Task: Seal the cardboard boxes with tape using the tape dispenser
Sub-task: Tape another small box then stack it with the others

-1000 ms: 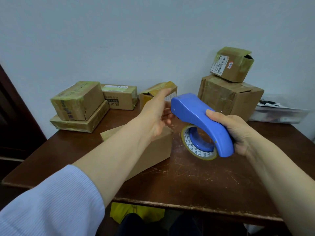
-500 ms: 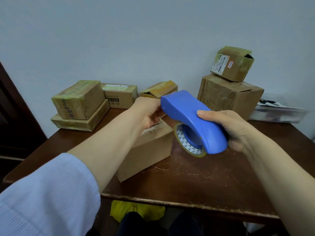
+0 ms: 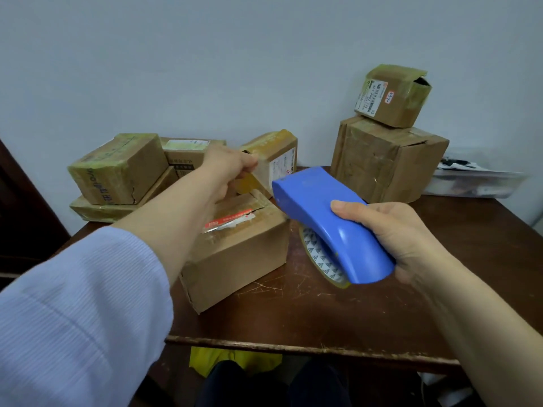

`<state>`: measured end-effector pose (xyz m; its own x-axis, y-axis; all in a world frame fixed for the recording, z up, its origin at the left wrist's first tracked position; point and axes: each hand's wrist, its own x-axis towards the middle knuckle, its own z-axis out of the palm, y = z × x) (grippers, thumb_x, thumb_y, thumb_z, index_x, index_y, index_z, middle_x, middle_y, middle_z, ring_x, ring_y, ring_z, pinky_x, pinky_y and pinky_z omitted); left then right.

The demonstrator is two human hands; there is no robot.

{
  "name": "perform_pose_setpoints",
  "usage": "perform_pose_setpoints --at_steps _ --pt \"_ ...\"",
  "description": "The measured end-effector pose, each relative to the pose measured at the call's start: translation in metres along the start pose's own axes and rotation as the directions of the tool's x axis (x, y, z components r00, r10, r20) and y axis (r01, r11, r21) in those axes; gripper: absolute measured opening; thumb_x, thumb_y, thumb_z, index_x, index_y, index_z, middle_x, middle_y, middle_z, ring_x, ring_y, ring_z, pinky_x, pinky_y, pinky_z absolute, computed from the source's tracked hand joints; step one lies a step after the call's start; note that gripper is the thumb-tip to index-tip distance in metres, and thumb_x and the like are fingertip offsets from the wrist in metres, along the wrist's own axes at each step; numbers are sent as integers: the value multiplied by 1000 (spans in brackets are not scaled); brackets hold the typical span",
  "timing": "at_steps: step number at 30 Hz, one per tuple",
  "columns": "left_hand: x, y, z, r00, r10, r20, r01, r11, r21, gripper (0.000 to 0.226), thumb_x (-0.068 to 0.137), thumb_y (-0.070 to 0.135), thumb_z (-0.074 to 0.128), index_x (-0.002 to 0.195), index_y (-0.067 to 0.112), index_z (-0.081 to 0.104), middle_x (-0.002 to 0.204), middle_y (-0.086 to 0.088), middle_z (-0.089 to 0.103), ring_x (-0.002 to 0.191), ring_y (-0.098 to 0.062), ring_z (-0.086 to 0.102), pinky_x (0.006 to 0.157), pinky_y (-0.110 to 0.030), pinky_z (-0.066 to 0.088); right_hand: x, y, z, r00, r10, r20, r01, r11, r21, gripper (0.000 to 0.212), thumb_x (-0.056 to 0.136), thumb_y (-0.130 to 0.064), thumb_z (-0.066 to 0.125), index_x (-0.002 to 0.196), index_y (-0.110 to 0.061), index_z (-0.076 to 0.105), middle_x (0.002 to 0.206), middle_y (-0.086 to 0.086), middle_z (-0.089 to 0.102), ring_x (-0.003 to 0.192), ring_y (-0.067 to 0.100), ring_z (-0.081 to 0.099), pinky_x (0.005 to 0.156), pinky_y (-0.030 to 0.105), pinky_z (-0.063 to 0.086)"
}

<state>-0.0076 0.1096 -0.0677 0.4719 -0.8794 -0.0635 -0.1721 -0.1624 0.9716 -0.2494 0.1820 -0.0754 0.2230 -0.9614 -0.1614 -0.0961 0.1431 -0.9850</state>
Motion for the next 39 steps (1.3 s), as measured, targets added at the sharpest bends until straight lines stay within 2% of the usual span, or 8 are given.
perform_pose_setpoints --at_steps 3,7,11,18,20,28,33,39 --pt "1 -3 6 999 -27 17 27 1000 9 12 85 20 72 93 12 70 94 -6 69 75 -15 56 55 -24 39 4 6 1 999 39 12 -40 999 9 34 61 -36 76 70 -5 69 65 10 71 50 18 66 51 27 53" --pt "5 -13 2 999 -37 23 37 999 31 21 83 25 74 100 12 72 83 1 69 74 -14 57 65 -27 46 8 8 2 997 64 33 -64 998 1 38 57 -39 76 73 -4 70 68 10 72 52 18 67 51 26 53" --pt "7 -21 1 1000 -22 22 21 999 38 23 83 22 75 101 8 72 81 -2 68 74 -16 60 86 -36 53 9 9 5 997 67 44 -66 997 -29 38 56 -39 76 70 -5 70 67 10 72 52 18 67 51 26 54" --pt "8 -25 0 1000 -16 10 16 998 66 17 84 19 73 98 9 71 77 -2 66 64 -12 59 70 -24 54 10 9 8 996 81 40 -78 995 -58 33 62 -38 76 70 -7 69 64 7 72 50 17 67 50 24 54" --pt "9 -26 1 1000 -11 8 10 997 75 16 84 19 73 96 8 72 76 -2 66 65 -12 59 73 -25 55 11 9 8 996 82 32 -80 995 -64 35 59 -40 76 69 -7 69 64 7 72 50 16 66 49 24 53" --pt "10 -30 6 1000 -4 -16 6 992 130 16 85 19 72 97 9 73 75 -1 66 73 -14 60 86 -33 53 12 10 8 994 106 21 -105 993 -59 31 67 -36 77 69 -7 69 64 7 72 49 15 66 47 22 53" --pt "9 -30 8 999 -13 -33 20 978 206 16 85 23 71 98 13 74 91 -4 70 96 -22 63 94 -39 51 13 12 7 993 112 23 -110 992 -67 34 62 -39 77 71 -7 69 66 7 72 51 16 67 49 24 55" --pt "9 -30 9 999 -12 -46 25 959 282 19 85 25 72 100 13 74 100 -6 70 97 -23 62 92 -39 51 15 15 6 994 107 33 -105 993 -58 38 56 -41 76 71 -6 70 70 11 73 55 19 68 60 31 57"
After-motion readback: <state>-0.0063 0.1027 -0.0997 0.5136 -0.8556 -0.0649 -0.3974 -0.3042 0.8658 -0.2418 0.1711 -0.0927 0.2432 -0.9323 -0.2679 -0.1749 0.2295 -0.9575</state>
